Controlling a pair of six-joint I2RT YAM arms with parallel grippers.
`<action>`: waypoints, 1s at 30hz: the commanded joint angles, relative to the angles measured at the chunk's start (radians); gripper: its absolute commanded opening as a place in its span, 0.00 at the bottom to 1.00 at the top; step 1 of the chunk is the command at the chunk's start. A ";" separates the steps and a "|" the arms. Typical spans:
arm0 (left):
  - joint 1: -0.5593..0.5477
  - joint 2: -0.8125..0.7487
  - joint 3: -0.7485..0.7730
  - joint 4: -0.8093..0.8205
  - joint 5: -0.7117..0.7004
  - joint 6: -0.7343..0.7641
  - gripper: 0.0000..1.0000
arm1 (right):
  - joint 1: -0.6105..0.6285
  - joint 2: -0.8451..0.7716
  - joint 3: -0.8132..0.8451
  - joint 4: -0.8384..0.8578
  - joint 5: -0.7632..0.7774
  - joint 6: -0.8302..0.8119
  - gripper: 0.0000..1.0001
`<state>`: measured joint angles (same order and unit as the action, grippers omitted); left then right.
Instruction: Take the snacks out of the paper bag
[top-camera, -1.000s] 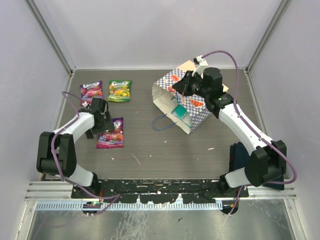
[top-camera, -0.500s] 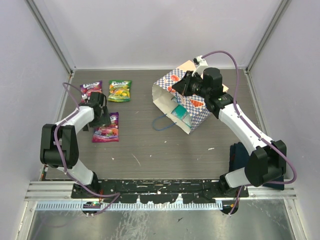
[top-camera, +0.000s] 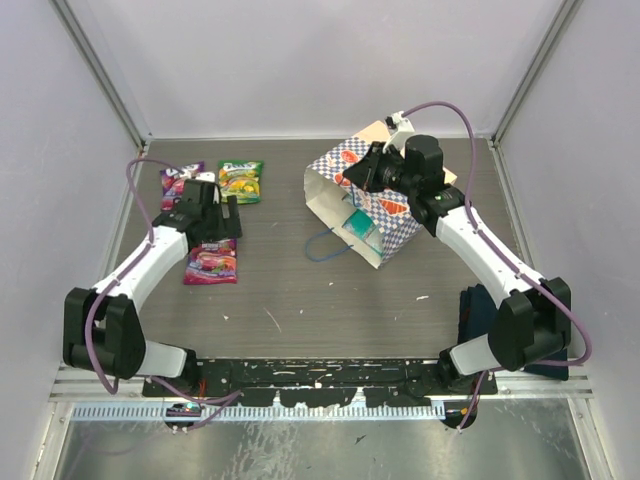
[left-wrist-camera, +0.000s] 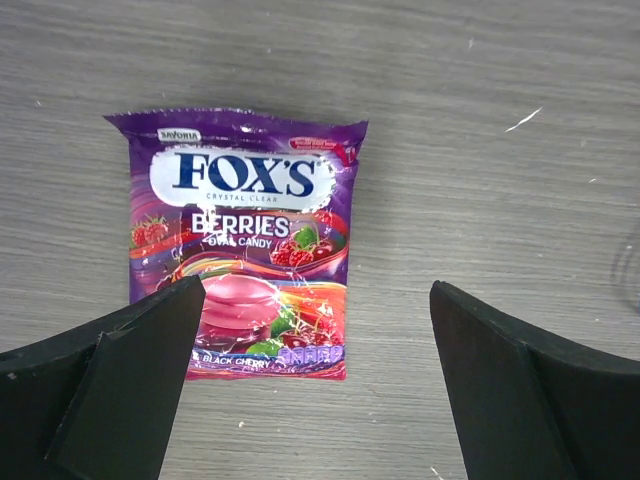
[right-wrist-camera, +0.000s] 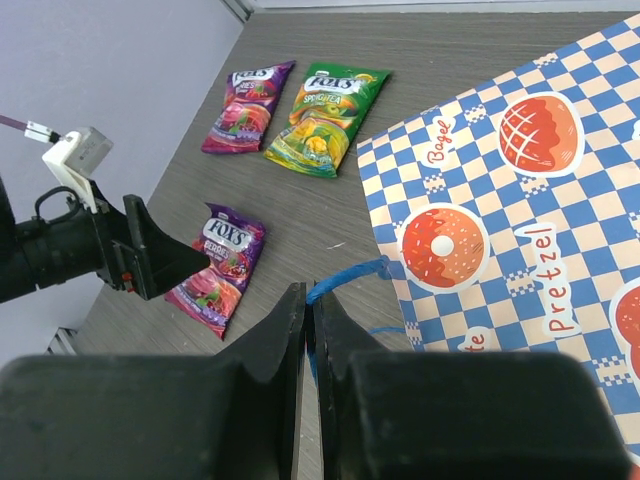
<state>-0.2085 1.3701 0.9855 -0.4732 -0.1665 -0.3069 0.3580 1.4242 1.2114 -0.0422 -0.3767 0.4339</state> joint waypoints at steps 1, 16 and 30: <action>0.009 0.051 -0.035 0.035 0.000 -0.004 0.98 | -0.003 -0.002 0.014 0.060 -0.005 0.007 0.13; 0.102 0.260 -0.020 0.086 0.002 0.110 0.98 | -0.002 0.000 0.016 0.056 0.001 0.000 0.13; 0.184 0.341 0.024 0.099 -0.056 0.164 0.98 | -0.003 0.009 0.016 0.062 -0.009 0.009 0.13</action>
<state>-0.0547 1.6859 0.9981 -0.3920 -0.2153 -0.1631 0.3580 1.4357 1.2114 -0.0322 -0.3775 0.4374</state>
